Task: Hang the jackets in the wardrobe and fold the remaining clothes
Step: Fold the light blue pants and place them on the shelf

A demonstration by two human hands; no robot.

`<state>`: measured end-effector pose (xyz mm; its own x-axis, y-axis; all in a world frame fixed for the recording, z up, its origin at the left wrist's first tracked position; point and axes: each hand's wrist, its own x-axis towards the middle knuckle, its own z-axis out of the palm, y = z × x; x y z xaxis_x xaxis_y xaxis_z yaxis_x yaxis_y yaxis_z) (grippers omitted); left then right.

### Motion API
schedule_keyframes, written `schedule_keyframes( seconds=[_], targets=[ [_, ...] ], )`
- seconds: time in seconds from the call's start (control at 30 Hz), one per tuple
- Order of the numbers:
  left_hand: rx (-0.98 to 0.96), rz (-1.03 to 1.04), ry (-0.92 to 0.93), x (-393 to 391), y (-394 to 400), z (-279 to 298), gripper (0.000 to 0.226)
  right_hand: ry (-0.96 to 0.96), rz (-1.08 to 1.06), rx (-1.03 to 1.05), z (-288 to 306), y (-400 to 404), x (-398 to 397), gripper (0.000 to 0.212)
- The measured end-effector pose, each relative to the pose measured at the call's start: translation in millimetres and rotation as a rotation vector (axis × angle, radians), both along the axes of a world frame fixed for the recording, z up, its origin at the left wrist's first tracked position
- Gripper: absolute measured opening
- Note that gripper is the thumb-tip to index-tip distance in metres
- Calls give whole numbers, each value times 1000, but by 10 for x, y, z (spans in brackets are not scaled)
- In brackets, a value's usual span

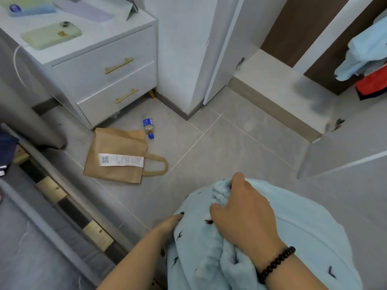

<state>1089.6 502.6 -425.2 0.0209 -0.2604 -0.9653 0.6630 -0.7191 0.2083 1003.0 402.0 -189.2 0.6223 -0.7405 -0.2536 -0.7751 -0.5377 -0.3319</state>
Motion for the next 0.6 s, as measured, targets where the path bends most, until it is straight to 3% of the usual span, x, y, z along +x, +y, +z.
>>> schedule_keyframes(
  seconds=[0.1,0.27,0.43,0.6],
  targets=[
    [7,98,176,-48,34,-215,60,3,-12,13,-16,-58,-15,25],
    [-36,319,139,-19,16,-249,51,-44,-28,18,-12,-91,-122,26],
    [-173,467,-131,133,-102,87,38,-151,-70,36,28,-77,-258,28],
    [-545,554,-438,228,-332,1132,17,-357,-209,196,167,-117,-446,26]
  ],
)
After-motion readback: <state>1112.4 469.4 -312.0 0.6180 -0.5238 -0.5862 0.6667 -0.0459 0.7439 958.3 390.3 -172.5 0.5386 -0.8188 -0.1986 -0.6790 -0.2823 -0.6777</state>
